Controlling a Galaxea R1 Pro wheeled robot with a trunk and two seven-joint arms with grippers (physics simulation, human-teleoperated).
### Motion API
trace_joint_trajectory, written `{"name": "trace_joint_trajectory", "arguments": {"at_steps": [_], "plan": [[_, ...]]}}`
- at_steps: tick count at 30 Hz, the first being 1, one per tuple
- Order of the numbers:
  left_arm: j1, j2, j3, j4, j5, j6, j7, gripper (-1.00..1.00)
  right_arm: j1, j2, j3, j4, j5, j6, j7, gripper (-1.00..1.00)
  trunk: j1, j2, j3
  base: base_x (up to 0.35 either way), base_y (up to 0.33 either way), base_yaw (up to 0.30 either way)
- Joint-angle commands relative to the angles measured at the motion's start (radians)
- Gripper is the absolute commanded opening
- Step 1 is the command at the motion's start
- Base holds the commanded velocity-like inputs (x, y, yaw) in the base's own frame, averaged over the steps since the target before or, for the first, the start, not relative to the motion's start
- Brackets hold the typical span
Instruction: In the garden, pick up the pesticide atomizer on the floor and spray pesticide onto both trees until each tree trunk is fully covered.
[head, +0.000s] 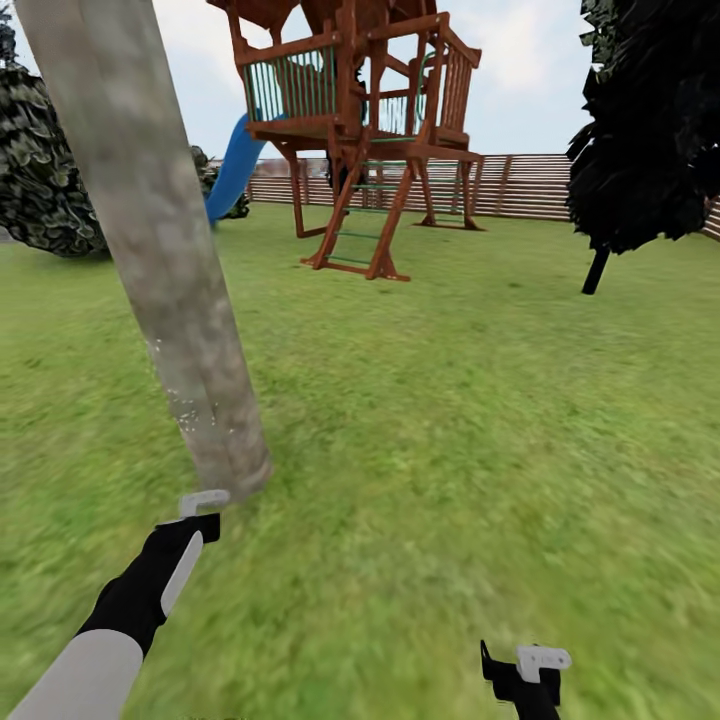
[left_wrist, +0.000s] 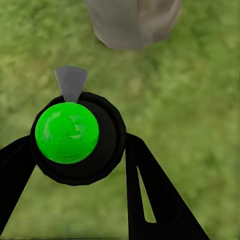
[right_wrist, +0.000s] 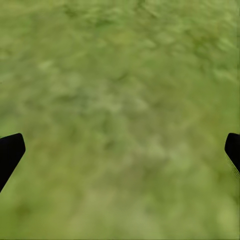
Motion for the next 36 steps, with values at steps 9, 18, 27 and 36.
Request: {"name": "trace_joint_trajectory", "arguments": {"at_steps": [9, 18, 27, 36], "plan": [[0.0, 0.0, 0.0, 0.001, 0.0, 0.0, -0.001, -1.0, 0.001, 0.0, 0.0, 0.0, 0.0, 0.0, 0.0, 1.0, 0.0, 0.0, 0.0, 0.092, -0.27, 0.277], [0.0, -0.001, 0.0, 0.003, 0.001, 0.0, -0.002, -1.0, 0.001, 0.0, 0.0, 0.0, 0.0, 0.0, 0.0, 1.0, 0.0, 0.0, 0.0, 0.146, -0.27, 0.277], [0.0, -0.01, -0.002, 0.004, -0.001, -0.001, -0.002, -1.0, 0.0, 0.0, 0.0, 0.0, 0.0, 0.0, 0.0, 1.0, 0.0, 0.0, 0.0, 0.133, -0.27, 0.274], [-0.053, -0.089, -0.084, -0.022, -0.017, 0.065, -0.008, -1.0, 0.001, -0.001, 0.0, 0.0, -0.003, 0.0, 0.0, 1.0, 0.0, 0.0, 0.0, 0.015, -0.073, 0.106]]}}
